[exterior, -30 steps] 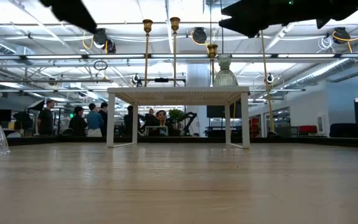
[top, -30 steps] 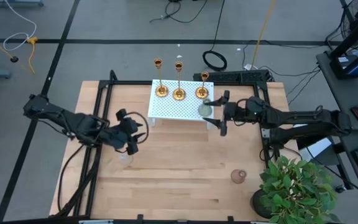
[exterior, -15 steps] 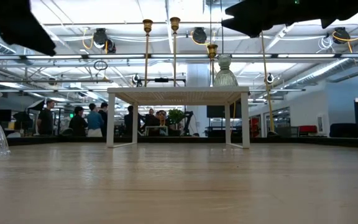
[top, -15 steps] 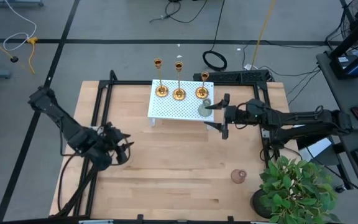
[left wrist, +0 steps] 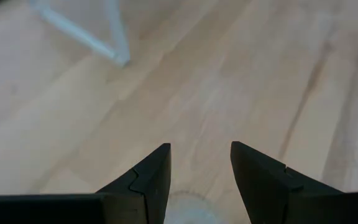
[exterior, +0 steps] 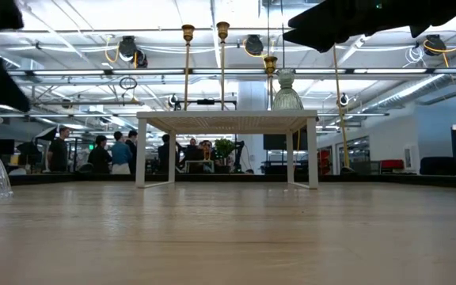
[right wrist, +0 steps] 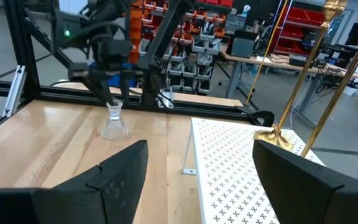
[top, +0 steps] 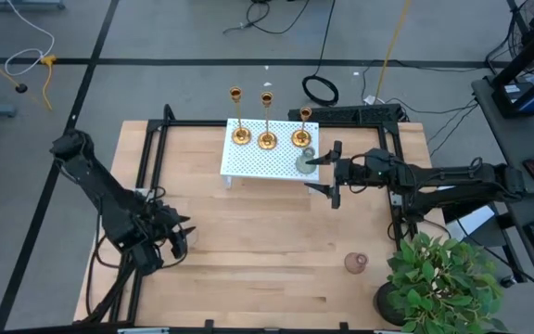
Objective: Pick & Place candle stick holders
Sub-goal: Put the transparent vase on the shelf
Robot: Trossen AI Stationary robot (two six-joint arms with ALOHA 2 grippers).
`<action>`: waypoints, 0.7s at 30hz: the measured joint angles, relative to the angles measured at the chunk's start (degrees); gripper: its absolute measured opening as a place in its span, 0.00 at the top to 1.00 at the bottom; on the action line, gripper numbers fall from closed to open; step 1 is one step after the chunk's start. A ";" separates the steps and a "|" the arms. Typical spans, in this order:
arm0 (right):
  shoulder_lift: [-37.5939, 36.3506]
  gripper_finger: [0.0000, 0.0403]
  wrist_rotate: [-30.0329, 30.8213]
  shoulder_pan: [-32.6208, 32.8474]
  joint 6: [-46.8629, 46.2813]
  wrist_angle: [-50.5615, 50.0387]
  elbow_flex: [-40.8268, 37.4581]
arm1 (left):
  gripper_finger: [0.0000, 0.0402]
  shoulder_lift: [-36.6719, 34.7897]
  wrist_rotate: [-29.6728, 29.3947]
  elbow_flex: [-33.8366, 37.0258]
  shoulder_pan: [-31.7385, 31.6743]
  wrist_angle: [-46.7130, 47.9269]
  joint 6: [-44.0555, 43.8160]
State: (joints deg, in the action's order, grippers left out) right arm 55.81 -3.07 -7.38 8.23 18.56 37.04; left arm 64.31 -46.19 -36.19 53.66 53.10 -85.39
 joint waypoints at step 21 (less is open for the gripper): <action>0.00 0.31 0.02 0.00 0.41 -0.02 0.00 | 0.57 2.46 0.06 4.35 9.09 -6.13 -14.70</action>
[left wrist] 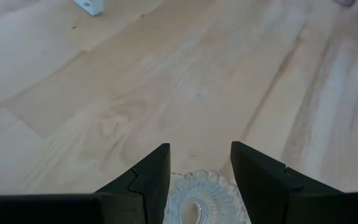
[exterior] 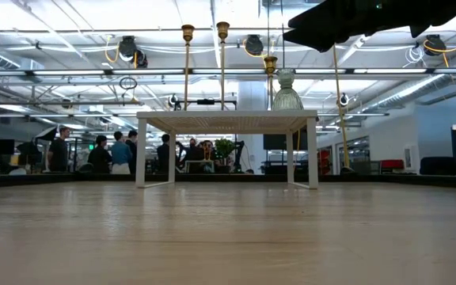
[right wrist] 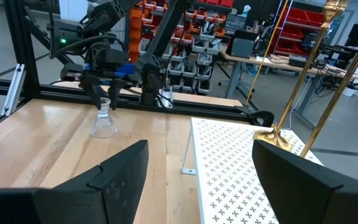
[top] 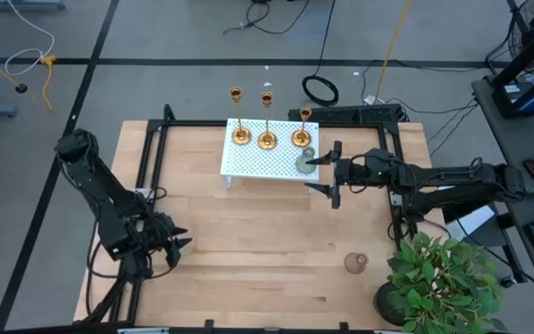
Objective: Pick & Place candle stick holders
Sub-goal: Put the transparent vase on the shelf
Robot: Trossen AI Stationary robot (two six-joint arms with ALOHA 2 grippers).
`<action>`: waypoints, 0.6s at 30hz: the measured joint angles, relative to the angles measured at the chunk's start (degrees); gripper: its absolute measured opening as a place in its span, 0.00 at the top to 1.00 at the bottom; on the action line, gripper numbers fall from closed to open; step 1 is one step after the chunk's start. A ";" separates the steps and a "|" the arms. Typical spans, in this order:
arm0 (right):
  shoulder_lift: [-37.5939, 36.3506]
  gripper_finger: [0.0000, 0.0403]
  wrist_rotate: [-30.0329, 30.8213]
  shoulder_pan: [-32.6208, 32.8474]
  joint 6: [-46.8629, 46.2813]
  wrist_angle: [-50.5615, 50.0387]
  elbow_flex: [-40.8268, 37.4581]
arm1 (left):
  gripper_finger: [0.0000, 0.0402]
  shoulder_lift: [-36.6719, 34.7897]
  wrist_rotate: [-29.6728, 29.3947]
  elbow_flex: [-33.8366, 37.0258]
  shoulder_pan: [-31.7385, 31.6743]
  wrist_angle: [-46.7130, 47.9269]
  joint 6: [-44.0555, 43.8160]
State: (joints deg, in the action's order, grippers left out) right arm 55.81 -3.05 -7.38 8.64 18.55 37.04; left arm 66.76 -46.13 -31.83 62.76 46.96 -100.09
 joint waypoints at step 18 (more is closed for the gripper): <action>0.02 0.31 -0.02 0.00 -0.02 0.37 0.00 | 0.57 -0.13 6.58 -1.94 1.16 -0.14 3.46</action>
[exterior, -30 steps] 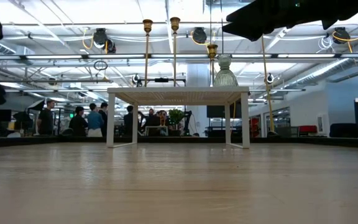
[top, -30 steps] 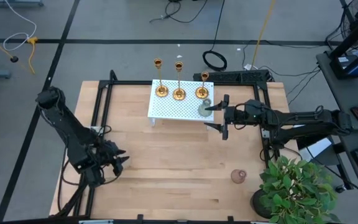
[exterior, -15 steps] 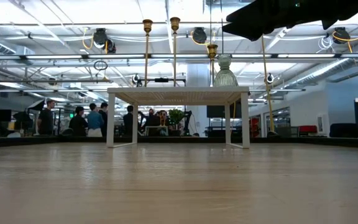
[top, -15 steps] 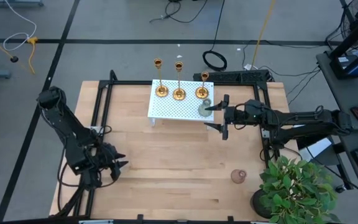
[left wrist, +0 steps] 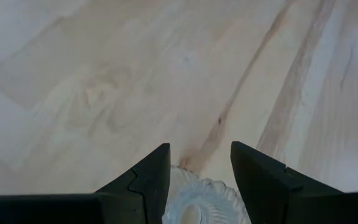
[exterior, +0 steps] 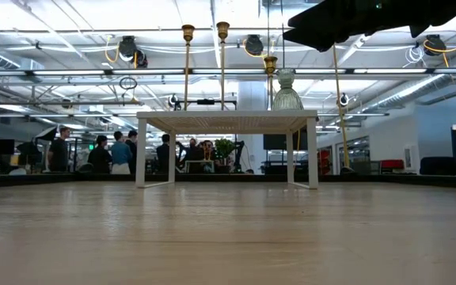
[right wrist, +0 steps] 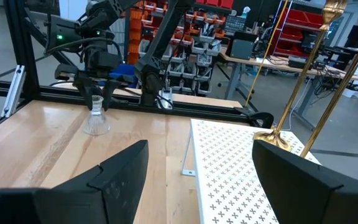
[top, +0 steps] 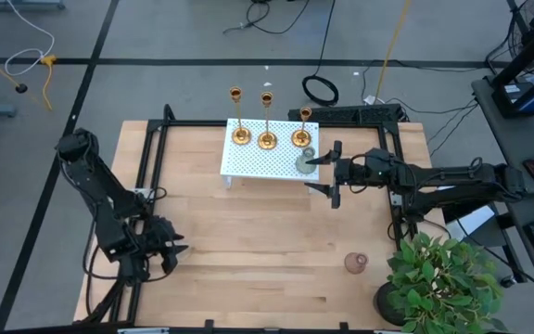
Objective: Pick & Place candle stick holders
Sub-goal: Put the transparent vase on the shelf
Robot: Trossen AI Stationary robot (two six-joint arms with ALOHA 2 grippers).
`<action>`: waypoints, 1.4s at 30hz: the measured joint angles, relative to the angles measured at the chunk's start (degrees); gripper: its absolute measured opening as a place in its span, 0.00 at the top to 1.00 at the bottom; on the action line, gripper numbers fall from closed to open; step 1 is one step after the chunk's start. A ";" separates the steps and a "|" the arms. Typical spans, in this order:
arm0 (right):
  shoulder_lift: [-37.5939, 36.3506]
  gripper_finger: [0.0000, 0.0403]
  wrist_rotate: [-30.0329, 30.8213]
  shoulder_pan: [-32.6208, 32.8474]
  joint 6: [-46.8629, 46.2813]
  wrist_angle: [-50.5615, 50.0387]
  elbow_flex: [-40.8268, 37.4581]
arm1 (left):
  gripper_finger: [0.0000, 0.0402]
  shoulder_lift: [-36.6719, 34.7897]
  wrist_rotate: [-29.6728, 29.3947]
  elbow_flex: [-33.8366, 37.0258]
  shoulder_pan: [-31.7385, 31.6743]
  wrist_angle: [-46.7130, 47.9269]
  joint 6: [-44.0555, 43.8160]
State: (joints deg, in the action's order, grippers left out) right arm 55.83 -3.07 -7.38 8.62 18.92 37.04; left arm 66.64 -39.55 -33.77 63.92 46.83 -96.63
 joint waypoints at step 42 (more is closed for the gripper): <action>1.79 0.31 -0.20 0.00 -0.32 0.11 0.02 | 0.57 6.18 9.53 -18.80 2.49 20.77 -4.04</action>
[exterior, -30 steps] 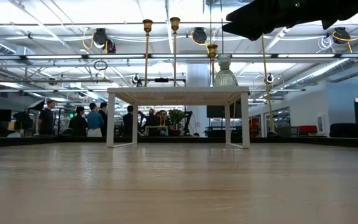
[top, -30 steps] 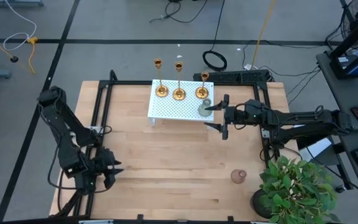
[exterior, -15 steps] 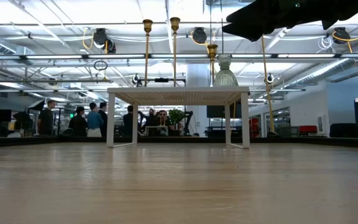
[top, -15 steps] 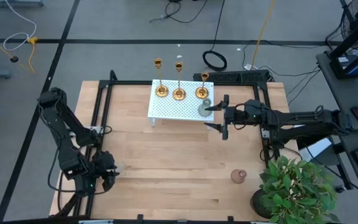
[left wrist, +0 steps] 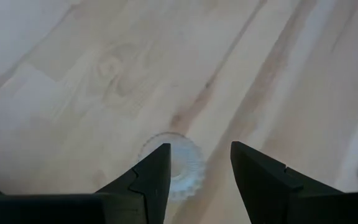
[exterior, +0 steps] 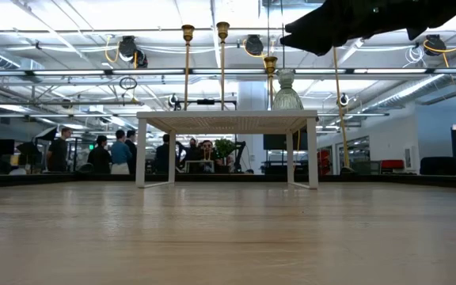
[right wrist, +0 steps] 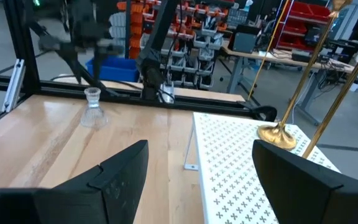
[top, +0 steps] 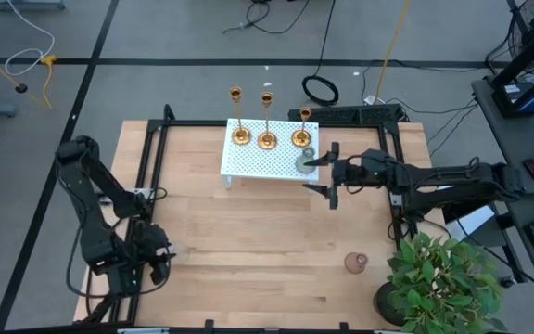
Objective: Pick & Place candle stick holders
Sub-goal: Put the transparent vase on the shelf
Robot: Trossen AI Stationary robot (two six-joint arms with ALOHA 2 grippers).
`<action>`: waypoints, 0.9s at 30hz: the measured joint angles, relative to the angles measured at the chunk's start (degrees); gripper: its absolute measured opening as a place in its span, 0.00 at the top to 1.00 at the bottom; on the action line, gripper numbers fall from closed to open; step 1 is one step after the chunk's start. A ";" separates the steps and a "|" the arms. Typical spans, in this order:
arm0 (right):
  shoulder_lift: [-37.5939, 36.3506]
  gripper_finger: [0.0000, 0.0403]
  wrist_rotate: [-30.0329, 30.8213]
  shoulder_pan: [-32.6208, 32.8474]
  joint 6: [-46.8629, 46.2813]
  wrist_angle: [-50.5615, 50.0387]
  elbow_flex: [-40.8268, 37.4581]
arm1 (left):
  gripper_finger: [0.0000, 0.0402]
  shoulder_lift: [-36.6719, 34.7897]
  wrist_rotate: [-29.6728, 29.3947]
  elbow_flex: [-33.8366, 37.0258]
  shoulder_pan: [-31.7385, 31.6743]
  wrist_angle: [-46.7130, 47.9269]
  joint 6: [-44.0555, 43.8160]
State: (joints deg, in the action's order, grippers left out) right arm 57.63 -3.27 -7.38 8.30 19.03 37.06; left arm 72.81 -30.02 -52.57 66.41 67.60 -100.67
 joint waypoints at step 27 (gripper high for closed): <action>0.06 0.31 -0.03 -0.01 0.98 -0.44 0.00 | 0.57 24.58 0.73 -2.19 6.27 -0.85 -24.57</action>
State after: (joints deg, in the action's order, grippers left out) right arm 57.69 -3.30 -7.39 9.28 18.59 37.06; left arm 97.39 -29.29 -54.76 72.68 66.75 -125.25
